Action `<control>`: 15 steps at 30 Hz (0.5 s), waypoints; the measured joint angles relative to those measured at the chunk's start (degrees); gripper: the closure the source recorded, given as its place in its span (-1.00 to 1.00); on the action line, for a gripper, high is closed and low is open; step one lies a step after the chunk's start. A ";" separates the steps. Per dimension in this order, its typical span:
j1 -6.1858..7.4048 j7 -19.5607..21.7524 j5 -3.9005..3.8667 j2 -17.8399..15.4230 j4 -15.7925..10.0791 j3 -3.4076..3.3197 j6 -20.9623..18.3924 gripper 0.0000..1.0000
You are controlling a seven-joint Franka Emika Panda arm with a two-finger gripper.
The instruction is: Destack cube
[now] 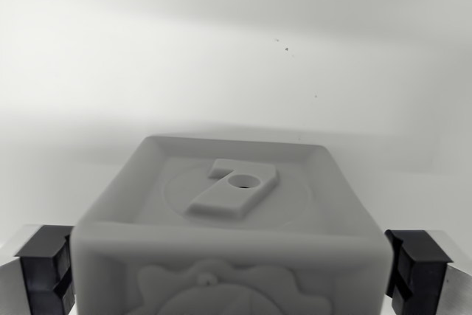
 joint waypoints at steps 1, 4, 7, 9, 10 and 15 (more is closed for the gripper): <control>0.00 0.00 0.00 0.00 0.00 0.00 0.00 -1.00; 0.00 0.00 0.00 0.00 0.00 0.00 0.00 -1.00; 0.00 0.00 0.00 0.00 0.00 0.00 0.00 -1.00; 0.00 0.00 0.00 -0.01 0.00 0.00 -0.01 -1.00; 0.00 0.00 0.00 -0.03 -0.01 0.00 -0.03 -1.00; 0.00 0.00 0.00 -0.54 -0.16 0.00 -0.29 -1.00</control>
